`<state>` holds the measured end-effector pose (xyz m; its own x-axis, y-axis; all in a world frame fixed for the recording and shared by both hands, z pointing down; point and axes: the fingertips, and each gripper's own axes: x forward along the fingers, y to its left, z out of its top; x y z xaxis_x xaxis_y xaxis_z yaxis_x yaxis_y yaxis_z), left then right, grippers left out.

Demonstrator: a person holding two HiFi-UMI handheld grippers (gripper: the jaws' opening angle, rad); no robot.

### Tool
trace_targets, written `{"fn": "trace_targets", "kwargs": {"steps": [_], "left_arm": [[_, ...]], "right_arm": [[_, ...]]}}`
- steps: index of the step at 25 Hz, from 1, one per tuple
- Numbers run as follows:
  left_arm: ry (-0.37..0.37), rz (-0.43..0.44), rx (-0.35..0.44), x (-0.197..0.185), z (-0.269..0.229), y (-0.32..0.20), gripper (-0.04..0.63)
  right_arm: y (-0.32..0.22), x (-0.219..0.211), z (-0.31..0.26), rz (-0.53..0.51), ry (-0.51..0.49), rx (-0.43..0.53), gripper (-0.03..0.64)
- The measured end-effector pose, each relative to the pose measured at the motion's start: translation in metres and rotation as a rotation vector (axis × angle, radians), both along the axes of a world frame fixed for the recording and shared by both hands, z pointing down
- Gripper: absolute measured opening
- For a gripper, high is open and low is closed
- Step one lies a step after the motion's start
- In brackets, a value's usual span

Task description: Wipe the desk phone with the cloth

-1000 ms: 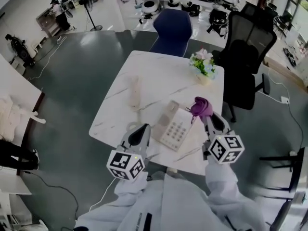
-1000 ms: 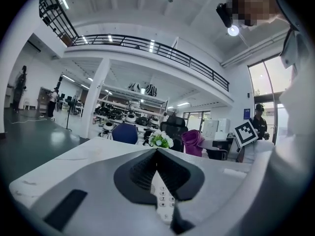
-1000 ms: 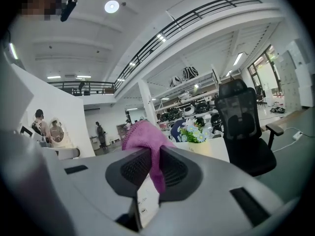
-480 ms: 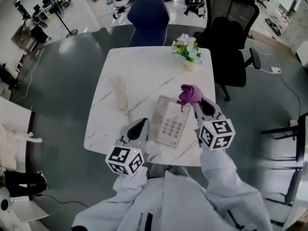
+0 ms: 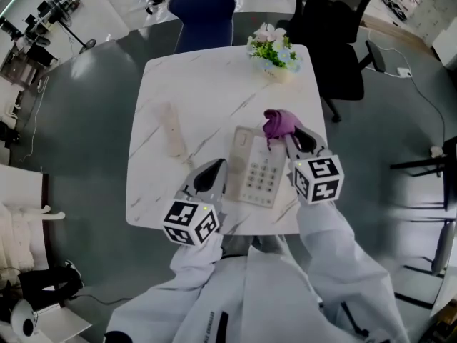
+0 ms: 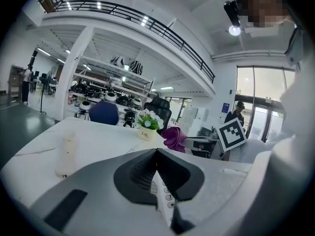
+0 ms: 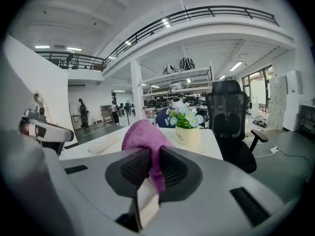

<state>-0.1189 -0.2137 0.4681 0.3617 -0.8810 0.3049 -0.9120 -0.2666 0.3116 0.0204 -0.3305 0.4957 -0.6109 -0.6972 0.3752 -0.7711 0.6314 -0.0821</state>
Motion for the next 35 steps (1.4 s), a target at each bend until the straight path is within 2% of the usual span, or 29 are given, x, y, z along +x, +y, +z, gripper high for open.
{"fn": "trace_targets", "kwargs": {"steps": [20,35], "left_arm": [[0.04,0.102,-0.054,-0.005,0.028,-0.003,-0.002],[0.033,0.195,-0.055,0.0,0.03,0.009,-0.002]], "right_arm": [[0.012,-0.014,0.033,0.055,0.066,-0.073,0.034],[0.026,-0.015,0.036,0.116,0.076,-0.106,0.032]]}}
